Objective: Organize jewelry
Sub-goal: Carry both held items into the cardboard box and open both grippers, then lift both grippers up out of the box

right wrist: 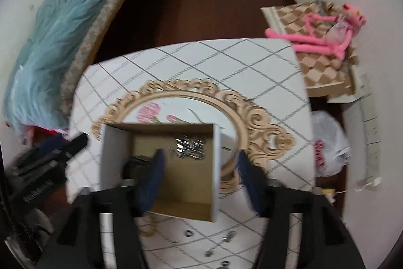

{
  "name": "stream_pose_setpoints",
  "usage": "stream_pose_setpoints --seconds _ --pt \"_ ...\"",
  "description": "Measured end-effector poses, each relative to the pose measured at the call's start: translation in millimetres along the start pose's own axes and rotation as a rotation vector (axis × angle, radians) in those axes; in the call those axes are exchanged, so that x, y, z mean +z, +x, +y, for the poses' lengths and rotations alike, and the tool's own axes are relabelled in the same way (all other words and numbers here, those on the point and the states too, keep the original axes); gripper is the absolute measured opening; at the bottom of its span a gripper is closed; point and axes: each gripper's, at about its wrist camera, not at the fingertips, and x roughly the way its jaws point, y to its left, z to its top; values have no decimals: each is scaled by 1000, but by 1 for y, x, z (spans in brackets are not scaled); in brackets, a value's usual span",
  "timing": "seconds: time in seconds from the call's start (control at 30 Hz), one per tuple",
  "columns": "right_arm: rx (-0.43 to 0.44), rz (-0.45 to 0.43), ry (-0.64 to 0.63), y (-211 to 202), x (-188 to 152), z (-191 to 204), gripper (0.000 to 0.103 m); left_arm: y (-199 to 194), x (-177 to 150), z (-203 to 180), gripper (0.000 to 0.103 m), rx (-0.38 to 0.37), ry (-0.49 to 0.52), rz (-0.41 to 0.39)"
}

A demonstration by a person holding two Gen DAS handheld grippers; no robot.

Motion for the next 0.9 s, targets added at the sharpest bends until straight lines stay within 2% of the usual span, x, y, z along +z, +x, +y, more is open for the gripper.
stream_pose_setpoints --seconds 0.03,0.07,0.2,0.47,0.67,0.9 --pt "-20 -4 -10 1 -5 1 95 -1 -4 0 100 24 11 -14" --pt "-42 -5 -20 2 -11 3 95 -1 -9 0 103 43 18 -26" --pt "-93 14 -46 16 -36 9 95 4 -25 0 103 102 39 -16" --pt "-138 -8 -27 19 -59 16 96 0 -49 4 103 130 42 -6" --pt "-156 -51 -30 -3 -69 22 96 -27 -57 5 103 133 29 -53" --pt "-160 -137 -43 -50 -87 31 96 -75 -72 3 103 124 31 -125"
